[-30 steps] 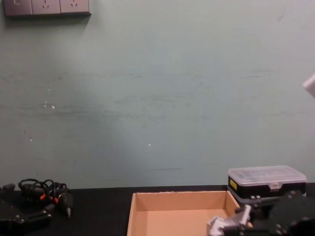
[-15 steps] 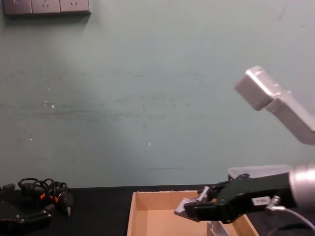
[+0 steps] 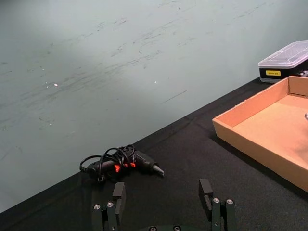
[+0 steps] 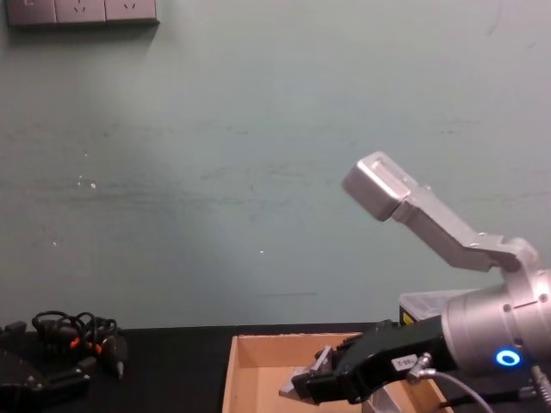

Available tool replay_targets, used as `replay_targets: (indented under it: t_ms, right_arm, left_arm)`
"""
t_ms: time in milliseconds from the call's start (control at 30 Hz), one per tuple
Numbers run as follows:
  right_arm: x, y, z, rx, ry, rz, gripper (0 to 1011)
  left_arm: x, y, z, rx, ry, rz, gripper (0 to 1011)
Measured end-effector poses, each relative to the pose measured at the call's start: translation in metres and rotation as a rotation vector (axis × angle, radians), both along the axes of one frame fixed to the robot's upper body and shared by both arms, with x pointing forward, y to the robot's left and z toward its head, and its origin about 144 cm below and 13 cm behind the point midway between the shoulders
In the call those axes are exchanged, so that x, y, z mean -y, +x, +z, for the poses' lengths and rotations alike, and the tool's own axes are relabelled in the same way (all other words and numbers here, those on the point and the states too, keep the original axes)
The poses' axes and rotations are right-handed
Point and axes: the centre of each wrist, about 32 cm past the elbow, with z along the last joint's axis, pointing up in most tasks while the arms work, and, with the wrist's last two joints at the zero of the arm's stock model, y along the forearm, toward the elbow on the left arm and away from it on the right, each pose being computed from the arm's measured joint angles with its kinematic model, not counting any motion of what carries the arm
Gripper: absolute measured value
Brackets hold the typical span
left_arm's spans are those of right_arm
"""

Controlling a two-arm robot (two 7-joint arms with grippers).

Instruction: Use one hand to pick up the angle iron from the table and place it into the box.

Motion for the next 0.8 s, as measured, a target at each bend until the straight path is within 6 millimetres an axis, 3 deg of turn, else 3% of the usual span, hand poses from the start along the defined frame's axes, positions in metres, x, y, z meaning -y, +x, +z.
replay_targets:
  t_ms: [667,800]
  right_arm:
    - [-0.009,0.009,-0.015,-0.032,-0.05,-0.005,462]
    - [-0.008,0.008,-0.016,-0.031,-0.051,-0.01,554]
  left_arm:
    - [0.0,0.0,0.0,0.0,0.0,0.0,1000]
    - [0.0,0.0,0.0,0.0,0.0,0.0,1000]
